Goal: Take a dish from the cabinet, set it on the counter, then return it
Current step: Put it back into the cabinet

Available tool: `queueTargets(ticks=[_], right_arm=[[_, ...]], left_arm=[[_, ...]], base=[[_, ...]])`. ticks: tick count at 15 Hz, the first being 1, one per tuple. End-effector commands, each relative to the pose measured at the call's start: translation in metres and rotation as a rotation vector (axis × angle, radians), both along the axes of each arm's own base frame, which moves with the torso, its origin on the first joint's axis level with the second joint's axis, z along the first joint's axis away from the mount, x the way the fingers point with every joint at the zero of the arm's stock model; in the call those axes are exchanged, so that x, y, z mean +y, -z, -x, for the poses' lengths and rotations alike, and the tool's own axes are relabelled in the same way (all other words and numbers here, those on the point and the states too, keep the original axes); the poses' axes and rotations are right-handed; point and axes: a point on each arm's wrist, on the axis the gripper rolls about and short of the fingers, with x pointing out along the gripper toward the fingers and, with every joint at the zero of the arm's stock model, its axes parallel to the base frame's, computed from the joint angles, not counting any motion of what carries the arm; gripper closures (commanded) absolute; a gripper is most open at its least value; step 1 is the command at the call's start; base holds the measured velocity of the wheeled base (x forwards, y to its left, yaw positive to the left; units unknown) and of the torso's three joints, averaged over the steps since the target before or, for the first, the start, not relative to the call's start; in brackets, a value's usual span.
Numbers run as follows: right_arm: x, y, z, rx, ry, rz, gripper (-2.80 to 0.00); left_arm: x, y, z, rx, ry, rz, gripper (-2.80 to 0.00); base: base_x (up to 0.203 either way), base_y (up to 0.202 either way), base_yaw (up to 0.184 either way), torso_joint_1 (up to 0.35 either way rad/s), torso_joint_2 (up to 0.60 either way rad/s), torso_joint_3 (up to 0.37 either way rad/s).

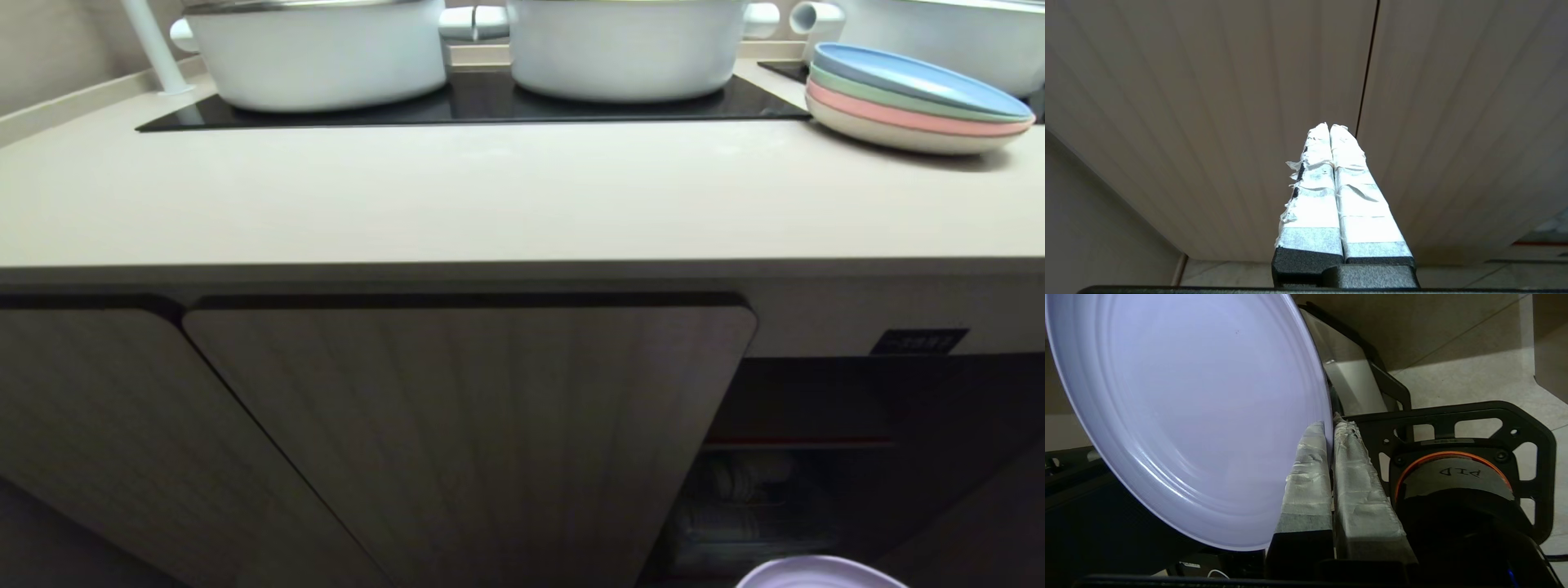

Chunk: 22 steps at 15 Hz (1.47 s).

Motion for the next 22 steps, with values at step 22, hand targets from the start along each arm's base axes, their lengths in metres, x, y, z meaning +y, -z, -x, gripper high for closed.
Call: queueTargets(ticks=[22], right_arm=[[0.0014,0.0007,-0.0011,0.009,-0.011,0.003,0.0]], left_arm=[[0.0,0.0,0.0,-0.001,0.0,0.0,0.0]], base=[[0.0,0.0,0.0,-0.066,0.21,0.142]])
